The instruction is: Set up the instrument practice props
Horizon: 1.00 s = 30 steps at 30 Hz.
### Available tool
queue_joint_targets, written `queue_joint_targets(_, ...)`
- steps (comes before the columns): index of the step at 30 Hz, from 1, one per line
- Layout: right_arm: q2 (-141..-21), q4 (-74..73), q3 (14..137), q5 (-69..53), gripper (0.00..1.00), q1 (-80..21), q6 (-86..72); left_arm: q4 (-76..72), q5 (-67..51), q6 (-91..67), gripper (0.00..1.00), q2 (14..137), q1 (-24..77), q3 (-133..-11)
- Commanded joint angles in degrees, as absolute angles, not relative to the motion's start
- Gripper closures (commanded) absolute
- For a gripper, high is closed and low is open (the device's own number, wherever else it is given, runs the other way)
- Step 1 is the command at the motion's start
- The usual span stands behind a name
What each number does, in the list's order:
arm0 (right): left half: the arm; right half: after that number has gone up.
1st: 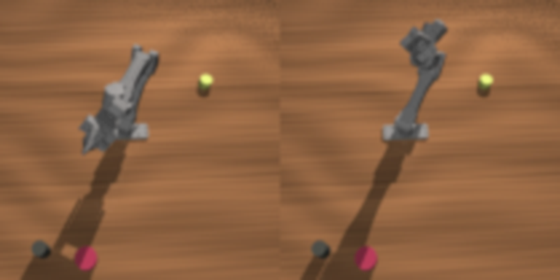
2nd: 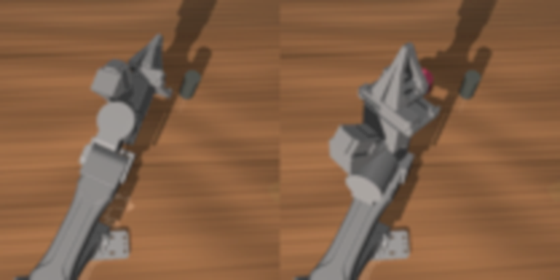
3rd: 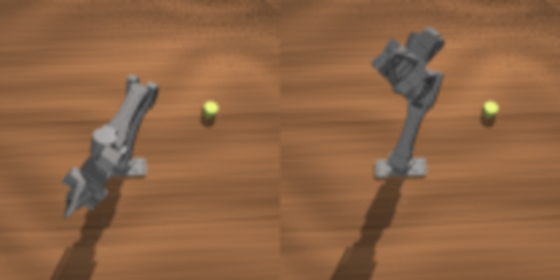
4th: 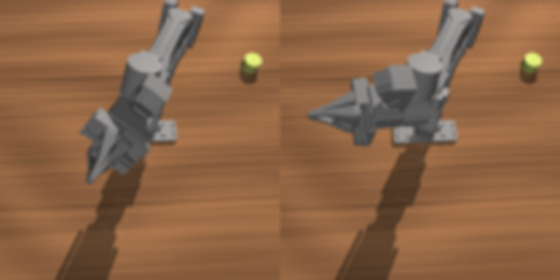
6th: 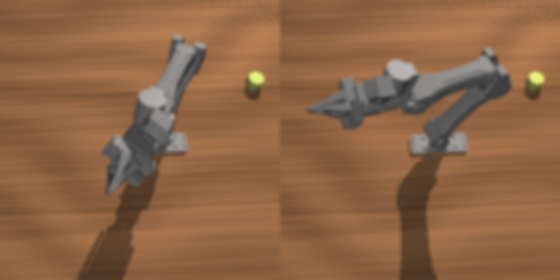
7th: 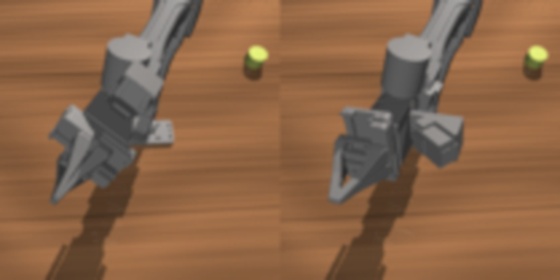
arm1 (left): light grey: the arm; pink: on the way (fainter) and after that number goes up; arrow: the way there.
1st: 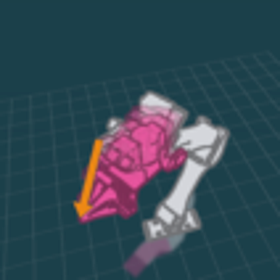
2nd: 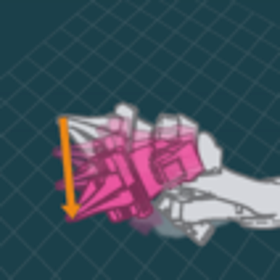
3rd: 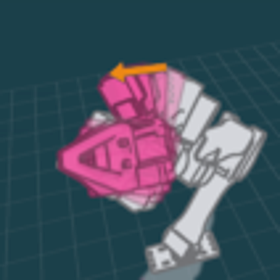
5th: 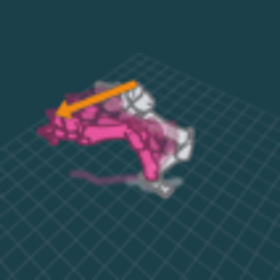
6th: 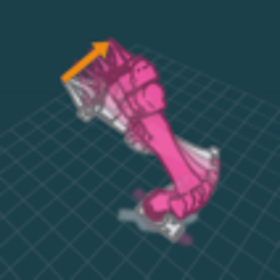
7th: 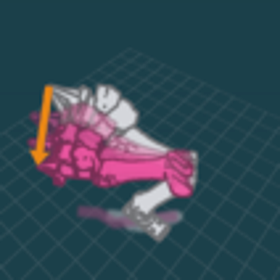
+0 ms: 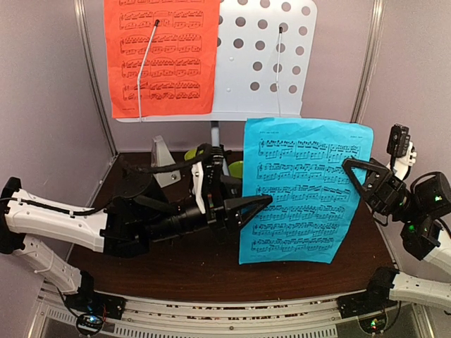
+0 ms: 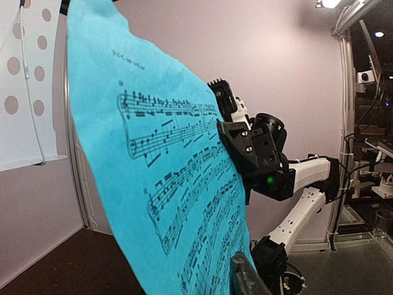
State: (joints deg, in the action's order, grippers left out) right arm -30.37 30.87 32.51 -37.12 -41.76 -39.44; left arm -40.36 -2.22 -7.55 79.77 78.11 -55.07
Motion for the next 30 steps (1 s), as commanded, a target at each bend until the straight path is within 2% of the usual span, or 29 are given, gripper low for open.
queue_joint_targets(1,-31.75,35.65,32.06,-36.74,1.0,-41.67,-40.52,-40.52,-2.04,-7.14,0.69,80.66,78.31,-58.08)
queue_joint_targets(5,-33.73,37.81,32.46,-37.28,1.0,-41.67,-40.77,-41.31,-1.13,-7.43,0.76,81.47,78.31,-59.28)
queue_joint_targets(10,-35.55,37.39,33.77,-36.23,1.0,-41.66,-39.35,-39.46,2.08,-6.52,1.0,79.89,78.3,-60.32)
queue_joint_targets(13,-36.12,30.33,37.06,-31.51,1.0,-41.66,-35.37,-34.29,5.44,-4.36,1.0,77.24,78.31,-62.06)
queue_joint_targets(15,-37.02,21.39,40.64,-25.43,0.92,-41.66,-31.51,-29.28,8.33,-2.83,1.0,75.85,78.2,-64.6)
queue_joint_targets(18,-40.34,13.53,47.68,-18.28,0.72,-41.61,-28.54,-22.96,10.93,-0.92,1.0,74.4,77.44,-68.86)
queue_joint_targets(20,-42.92,12.3,51.49,-16.53,0.67,-41.66,-27.46,-19.99,12.97,0.75,1.0,73.74,76.98,-71.76)
queue_joint_targets(23,-46.39,13.33,55.95,-15.24,0.54,-41.66,-26.09,-15.49,16.29,4.53,1.0,73.96,76.45,-76.66)
queue_joint_targets(30,-55.43,7.73,68.5,-12.32,0.48,-41.66,-22.5,-9.44,20.46,10.45,1.0,74.59,73.11,-84.45)
